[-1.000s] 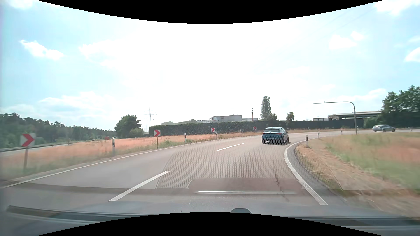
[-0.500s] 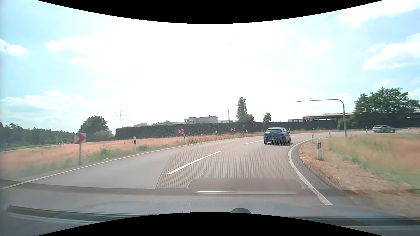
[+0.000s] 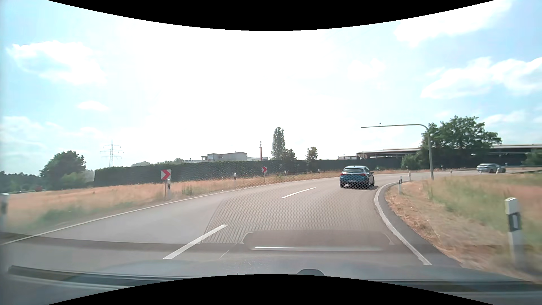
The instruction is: Follow the waypoints while adhering to traffic rules and regulations
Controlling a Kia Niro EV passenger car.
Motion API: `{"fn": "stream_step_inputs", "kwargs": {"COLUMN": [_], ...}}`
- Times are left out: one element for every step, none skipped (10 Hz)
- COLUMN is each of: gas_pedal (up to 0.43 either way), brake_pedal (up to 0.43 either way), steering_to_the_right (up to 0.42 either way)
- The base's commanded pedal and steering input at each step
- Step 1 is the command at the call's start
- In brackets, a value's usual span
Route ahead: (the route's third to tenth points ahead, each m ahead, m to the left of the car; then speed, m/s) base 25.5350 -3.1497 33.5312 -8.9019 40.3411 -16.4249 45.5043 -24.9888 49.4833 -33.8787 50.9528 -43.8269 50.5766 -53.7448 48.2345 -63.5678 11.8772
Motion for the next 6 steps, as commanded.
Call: {"fn": "stream_step_inputs", "kwargs": {"gas_pedal": [0.039, 0.039, 0.039, 0.039, 0.039, 0.039], "brake_pedal": [0.0, 0.0, 0.0, 0.0, 0.0, 0.0], "steering_to_the_right": [0.106, 0.106, 0.105, 0.105, 0.104, 0.103]}}
